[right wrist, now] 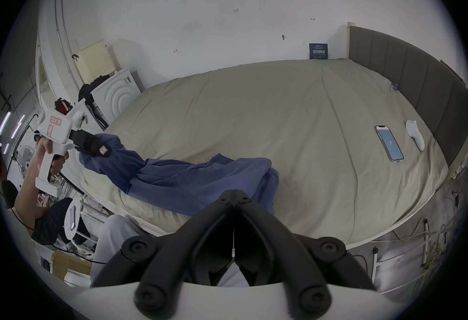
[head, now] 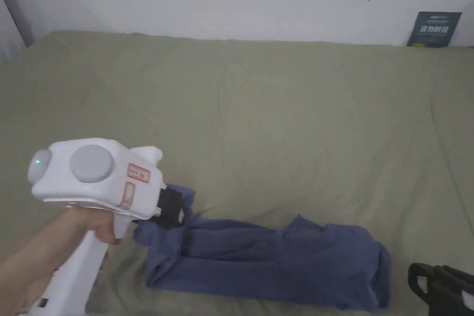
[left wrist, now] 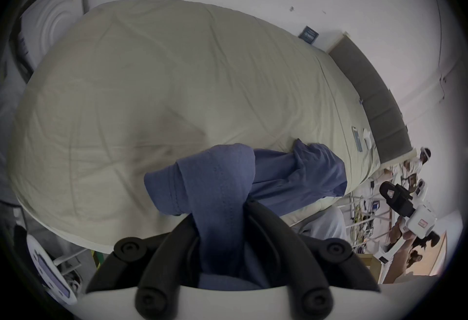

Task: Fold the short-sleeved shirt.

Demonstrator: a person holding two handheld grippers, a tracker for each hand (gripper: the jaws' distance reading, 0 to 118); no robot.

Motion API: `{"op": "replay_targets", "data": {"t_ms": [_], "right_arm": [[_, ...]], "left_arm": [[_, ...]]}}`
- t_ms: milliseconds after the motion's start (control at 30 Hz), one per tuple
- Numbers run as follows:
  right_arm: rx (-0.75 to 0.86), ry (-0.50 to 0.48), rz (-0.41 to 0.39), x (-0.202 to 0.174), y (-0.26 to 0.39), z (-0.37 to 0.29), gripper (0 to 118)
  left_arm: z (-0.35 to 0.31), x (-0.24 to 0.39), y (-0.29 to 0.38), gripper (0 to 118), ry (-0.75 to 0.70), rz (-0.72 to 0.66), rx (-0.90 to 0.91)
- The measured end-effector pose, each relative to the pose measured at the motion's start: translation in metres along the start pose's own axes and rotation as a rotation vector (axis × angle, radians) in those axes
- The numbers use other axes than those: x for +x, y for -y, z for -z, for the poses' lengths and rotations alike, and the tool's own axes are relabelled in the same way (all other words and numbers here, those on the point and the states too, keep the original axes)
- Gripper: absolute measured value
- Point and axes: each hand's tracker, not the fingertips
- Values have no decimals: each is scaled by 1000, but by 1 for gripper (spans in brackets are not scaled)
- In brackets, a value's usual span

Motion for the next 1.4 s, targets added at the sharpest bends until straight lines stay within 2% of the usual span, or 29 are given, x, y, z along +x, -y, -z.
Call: {"op": "replay_targets", "data": {"t_ms": [100, 200, 233, 300, 333, 367, 467, 500, 600, 633, 700, 733, 767, 800, 833, 867, 933, 967, 1033, 1100, 1167, 1333, 1400], "right_arm": [[2, -17, 18, 2, 3, -1, 1], [4, -17, 34, 5, 5, -1, 1], [3, -19, 40, 6, 6, -1, 1], [0, -17, 46, 6, 7, -1, 1], [-2, -12, 50, 7, 8, -2, 1], [-4, -12, 53, 9, 8, -3, 1], [-7, -7, 62, 12, 9, -6, 1], [-8, -6, 63, 13, 8, -6, 1], [-4, -3, 66, 13, 8, -6, 1], [-3, -6, 68, 14, 8, -6, 1], [-2, -10, 73, 13, 7, -5, 1], [0, -13, 75, 12, 8, -4, 1], [-1, -22, 79, 11, 8, -3, 1], [-3, -31, 82, 10, 8, -2, 1], [-4, -36, 86, 9, 8, -1, 1], [-6, -40, 88, 8, 9, 0, 1], [-9, -43, 85, 6, 10, 0, 1], [-9, -44, 84, 5, 11, 0, 1], [-16, -42, 88, 6, 11, 0, 1], [-19, -38, 89, 7, 12, -2, 1], [-18, -23, 94, 10, 12, -4, 1], [-27, -6, 111, 18, 14, -3, 1], [-34, -2, 117, 19, 16, 0, 1]], "left_arm": [[42, 25, -3, 8, -54, 52, -26], [87, 42, -2, 10, -51, 73, -90], [103, 51, 0, 30, -84, 103, -120], [125, 56, 6, 115, -121, 123, -106], [134, 60, 8, 113, -156, 133, -120], [122, 62, 2, 108, -120, 194, -52], [92, 49, -6, 109, -29, 84, -68], [88, 57, 12, 109, 3, 59, -53], [46, 33, 18, 102, 79, 13, 14], [34, 16, 16, 80, 98, -23, 43], [15, -8, 20, 57, 125, -88, 98], [9, -20, 21, 40, 119, -92, 151], [7, -17, 26, 0, 121, -158, 172], [9, -25, 26, 0, 76, -174, 150], [13, -31, 24, 0, 94, -144, 140], [18, -35, 27, 0, 171, -228, 118], [45, -53, 19, 0, 226, -269, 50], [56, -52, 15, 0, 230, -237, 74], [78, -23, 23, 0, 169, -188, 61], [100, -10, 21, 0, 209, -179, 25], [117, 5, 20, 0, 321, -217, -30], [135, 49, 20, 0, 345, -106, -59], [150, 52, 21, 0, 350, -124, -75]]}}
